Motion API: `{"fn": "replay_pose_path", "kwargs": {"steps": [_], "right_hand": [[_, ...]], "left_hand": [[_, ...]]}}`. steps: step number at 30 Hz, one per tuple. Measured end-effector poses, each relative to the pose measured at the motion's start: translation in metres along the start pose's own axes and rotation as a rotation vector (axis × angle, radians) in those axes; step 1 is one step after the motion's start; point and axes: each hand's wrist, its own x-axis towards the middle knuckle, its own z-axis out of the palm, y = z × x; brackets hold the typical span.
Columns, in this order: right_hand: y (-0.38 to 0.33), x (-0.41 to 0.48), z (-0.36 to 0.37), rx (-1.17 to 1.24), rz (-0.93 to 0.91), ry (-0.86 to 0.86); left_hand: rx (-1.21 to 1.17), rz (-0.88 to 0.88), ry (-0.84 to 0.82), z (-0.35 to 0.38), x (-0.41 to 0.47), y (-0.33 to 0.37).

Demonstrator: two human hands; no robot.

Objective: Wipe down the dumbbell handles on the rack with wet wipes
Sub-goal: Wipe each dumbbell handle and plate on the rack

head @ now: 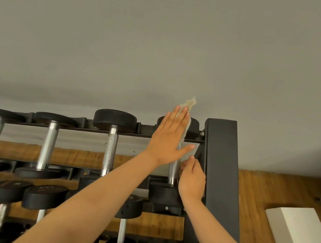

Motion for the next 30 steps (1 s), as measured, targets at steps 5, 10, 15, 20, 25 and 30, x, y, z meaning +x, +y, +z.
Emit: {"fn": "replay_pose_path", "kwargs": {"steps": [5,10,15,20,25,30], "right_hand": [[-0.003,-0.004,-0.002,0.017,-0.017,-0.009],[-0.006,-0.005,-0.008,0.020,-0.030,-0.097],[-0.010,-0.005,-0.021,0.098,-0.038,-0.231],[-0.028,0.007,-0.035,0.119,-0.203,-0.130],[-0.049,0.032,-0.057,-0.002,-0.445,-0.068],[-0.060,0.048,-0.060,-0.316,-0.686,-0.191]], "left_hand": [[0.003,-0.024,-0.050,-0.012,-0.003,0.002],[-0.119,-0.155,-0.074,-0.023,-0.012,0.012],[-0.253,-0.244,-0.088,-0.033,-0.019,0.015],[-0.303,-0.356,0.104,-0.038,-0.026,0.030],[-0.408,-0.527,0.146,-0.011,-0.062,0.051],[-0.544,-0.791,0.185,0.012,-0.070,0.075]]}}
